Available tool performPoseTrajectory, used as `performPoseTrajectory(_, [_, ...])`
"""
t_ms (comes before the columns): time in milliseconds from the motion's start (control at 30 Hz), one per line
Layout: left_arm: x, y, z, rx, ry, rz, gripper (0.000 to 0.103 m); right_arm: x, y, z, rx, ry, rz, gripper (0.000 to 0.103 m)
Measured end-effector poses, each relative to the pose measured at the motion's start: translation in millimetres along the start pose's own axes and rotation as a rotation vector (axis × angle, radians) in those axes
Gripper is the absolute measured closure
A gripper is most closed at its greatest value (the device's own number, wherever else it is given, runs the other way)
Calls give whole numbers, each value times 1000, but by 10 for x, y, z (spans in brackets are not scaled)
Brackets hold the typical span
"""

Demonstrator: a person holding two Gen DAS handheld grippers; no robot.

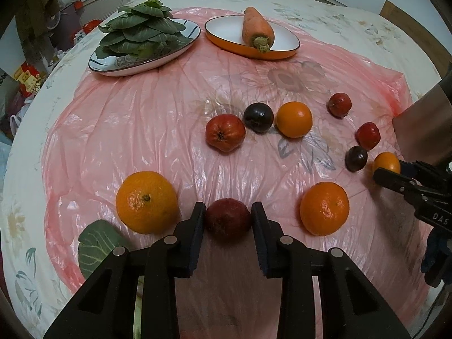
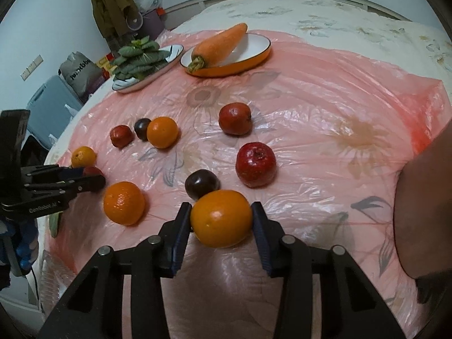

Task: Organize fruits
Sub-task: 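Carry the red apple and orange over the green tray with both tools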

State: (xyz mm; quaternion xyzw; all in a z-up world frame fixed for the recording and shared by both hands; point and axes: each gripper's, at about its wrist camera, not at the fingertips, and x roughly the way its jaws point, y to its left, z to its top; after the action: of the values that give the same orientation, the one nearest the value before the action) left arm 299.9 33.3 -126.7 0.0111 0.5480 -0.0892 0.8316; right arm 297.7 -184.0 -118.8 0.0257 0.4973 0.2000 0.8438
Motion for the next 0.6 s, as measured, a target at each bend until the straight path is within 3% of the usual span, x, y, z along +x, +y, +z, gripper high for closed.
performPoseTrajectory(267, [-86,-11,-52,-7,-4,7,75,-172,33,-60,12,-22,7,51])
performPoseTrajectory(600, [-264,-134,-164,-2,11,26,75,-539,40,-432,49,-15,13,51])
